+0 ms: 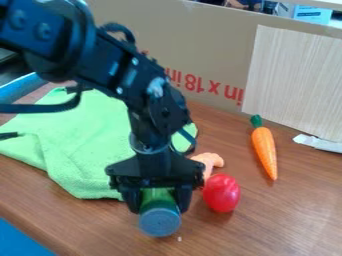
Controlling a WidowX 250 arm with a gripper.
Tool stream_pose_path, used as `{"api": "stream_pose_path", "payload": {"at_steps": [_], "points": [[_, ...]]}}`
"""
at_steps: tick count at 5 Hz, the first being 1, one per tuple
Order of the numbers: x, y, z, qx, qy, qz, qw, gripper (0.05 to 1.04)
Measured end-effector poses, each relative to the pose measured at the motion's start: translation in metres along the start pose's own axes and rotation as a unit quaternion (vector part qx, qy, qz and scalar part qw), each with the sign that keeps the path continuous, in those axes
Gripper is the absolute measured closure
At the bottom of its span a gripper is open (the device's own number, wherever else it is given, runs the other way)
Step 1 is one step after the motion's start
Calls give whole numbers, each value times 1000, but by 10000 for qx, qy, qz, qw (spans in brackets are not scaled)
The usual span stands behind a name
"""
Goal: Put the blue object on the top right of the cloth
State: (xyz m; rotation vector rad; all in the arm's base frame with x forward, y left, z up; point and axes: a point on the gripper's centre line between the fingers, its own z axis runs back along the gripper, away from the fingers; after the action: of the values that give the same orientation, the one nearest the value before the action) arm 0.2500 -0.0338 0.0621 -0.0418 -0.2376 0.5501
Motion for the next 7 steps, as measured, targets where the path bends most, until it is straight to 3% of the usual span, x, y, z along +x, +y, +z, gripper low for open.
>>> {"api": "stream_pose_path", "payload": {"at_steps": [1,2,3,5,7], "points": [[24,-9,19,-233,-21,255,9994,224],[58,-15,26,-259,-88,442,9986,224],[91,-20,11,-130,-8,560,9983,224],[141,-19,-13,70,-133,836,9964,224],[176,-2,-26,226,-146,1038,9942,224]]}}
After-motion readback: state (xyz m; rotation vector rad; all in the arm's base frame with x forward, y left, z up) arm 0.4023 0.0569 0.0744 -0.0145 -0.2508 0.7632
